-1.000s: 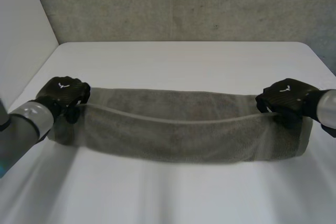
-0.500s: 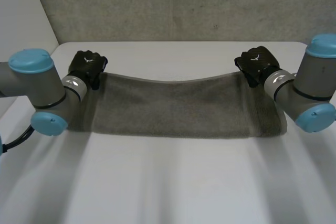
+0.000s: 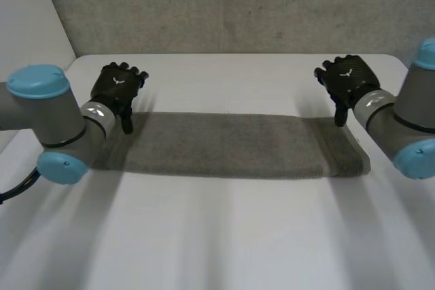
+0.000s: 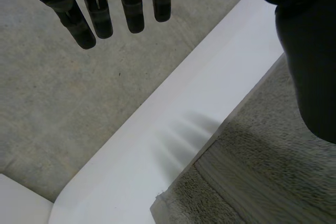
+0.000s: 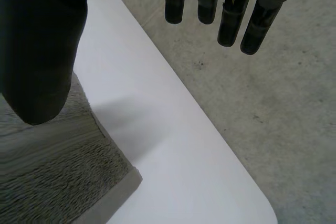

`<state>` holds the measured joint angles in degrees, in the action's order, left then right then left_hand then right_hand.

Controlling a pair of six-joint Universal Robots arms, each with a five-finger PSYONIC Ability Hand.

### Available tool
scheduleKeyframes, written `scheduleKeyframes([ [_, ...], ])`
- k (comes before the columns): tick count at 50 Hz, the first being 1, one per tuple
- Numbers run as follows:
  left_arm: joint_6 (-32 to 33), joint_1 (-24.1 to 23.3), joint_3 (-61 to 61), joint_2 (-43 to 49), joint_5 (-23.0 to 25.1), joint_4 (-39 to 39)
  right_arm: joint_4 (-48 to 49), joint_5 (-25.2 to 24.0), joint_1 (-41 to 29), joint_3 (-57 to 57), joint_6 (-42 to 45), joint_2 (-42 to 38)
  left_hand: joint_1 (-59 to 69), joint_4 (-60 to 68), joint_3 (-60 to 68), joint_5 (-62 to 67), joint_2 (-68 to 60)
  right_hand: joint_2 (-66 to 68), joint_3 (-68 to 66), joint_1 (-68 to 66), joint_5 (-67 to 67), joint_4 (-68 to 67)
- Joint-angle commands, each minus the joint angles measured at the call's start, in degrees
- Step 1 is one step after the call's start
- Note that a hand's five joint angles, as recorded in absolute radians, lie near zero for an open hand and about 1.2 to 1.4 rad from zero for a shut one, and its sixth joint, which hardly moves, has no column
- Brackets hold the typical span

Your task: Fold the towel.

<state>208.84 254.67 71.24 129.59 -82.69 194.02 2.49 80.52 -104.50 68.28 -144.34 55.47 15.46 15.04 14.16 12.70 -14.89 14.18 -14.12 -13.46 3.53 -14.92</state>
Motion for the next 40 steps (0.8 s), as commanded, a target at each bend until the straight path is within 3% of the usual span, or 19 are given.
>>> scheduleKeyframes([
  [1, -2.55, 0.57, 11.97, -8.82, 0.86, 0.04, -0.90, 0.16, 0.62, 12.65, 0.02, 9.11, -3.90, -3.48, -2.60, -11.14, 3.33, -4.18, 4.12, 3.46, -3.53, 4.92],
  [10, -8.62, 1.44, 23.76, -17.00, 2.09, 1.27, -3.10, -0.54, 3.51, 21.10, 0.11, 9.83, -2.55, -2.14, -1.25, -9.79, 1.99, 8.65, -8.71, -9.38, 9.30, -7.92],
  [24, -10.03, 1.71, 28.26, -19.73, 4.65, 1.44, -2.22, -3.44, 7.30, 21.02, 0.11, 3.15, -2.05, -1.63, -0.75, -9.29, 1.48, 16.09, -16.15, -16.81, 16.73, -15.35],
  [27, -10.03, 1.71, 28.43, -19.82, 4.65, 1.53, -1.87, -3.44, 7.38, 20.05, 0.20, 1.57, -2.05, -1.63, -0.75, -9.29, 1.48, 24.50, -24.56, -25.22, 25.15, -23.76],
  [29, -10.03, 1.71, 28.52, -19.99, 4.65, 1.62, -1.17, -3.44, 8.00, 19.18, 0.02, 0.34, -2.05, -1.63, -0.75, -9.29, 1.48, 62.96, -63.02, -63.69, 63.61, -62.23],
  [35, -10.03, 1.71, 28.61, -20.35, 4.56, 1.71, 3.05, -2.39, 9.93, 19.70, 0.11, 1.13, -2.05, -1.63, -0.75, -9.29, 1.48, 65.82, -65.88, -66.54, 66.47, -65.08],
  [40, -10.12, 1.89, 28.78, -21.75, 4.56, 1.71, 4.19, -2.47, 13.35, 20.05, 0.89, 7.09, -2.05, -1.63, -0.75, -9.29, 1.48, 65.82, -65.88, -66.54, 66.47, -65.08],
])
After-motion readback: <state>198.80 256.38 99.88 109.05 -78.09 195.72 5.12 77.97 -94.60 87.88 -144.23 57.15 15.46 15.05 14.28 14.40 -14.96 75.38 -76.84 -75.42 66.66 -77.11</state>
